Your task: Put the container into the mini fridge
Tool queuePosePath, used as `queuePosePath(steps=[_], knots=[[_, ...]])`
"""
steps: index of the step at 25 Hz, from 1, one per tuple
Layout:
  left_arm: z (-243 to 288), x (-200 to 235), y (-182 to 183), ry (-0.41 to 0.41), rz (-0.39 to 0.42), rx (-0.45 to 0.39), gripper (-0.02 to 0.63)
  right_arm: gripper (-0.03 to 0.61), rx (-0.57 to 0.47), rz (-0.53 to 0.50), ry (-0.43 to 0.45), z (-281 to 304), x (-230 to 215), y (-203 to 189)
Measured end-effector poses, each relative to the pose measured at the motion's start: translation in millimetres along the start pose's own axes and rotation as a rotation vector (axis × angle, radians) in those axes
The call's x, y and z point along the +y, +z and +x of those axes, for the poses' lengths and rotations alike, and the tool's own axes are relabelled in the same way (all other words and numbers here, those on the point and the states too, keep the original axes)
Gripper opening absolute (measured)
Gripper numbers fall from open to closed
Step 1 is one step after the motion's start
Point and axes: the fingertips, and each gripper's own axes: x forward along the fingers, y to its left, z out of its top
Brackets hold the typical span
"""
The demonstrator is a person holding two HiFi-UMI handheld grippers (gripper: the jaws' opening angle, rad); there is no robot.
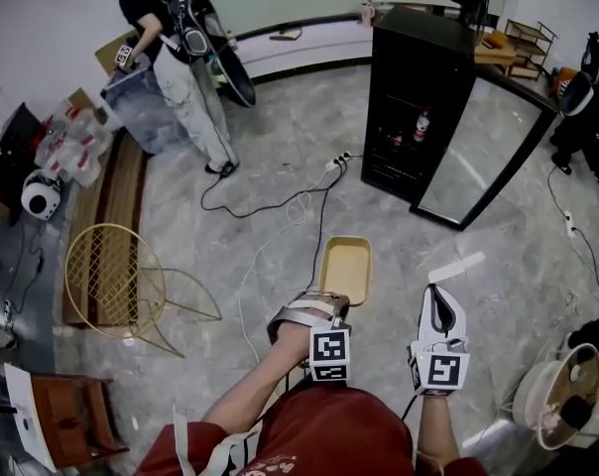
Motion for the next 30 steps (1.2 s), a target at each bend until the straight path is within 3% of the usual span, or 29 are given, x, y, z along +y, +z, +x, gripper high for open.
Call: queuePosePath(steps=[15,22,30], knots=[[44.1,58.2,-49.8,-0.016,-0.041,0.001,0.038,0.0,0.031,0.026,-0.019,77.1,10.1,-12.7],[80.3,80.1,-35.7,-0.057,-0.033,-0.001,0.039,0.0,0.056,0.07,-0.009,118.4,-17.5,-35.7],[130.1,152.1,-1.0,-0.068,-0.033,0.008,0.039,0.0,0.043,0.102,-0.018,189.2,-91.9,-45.1]])
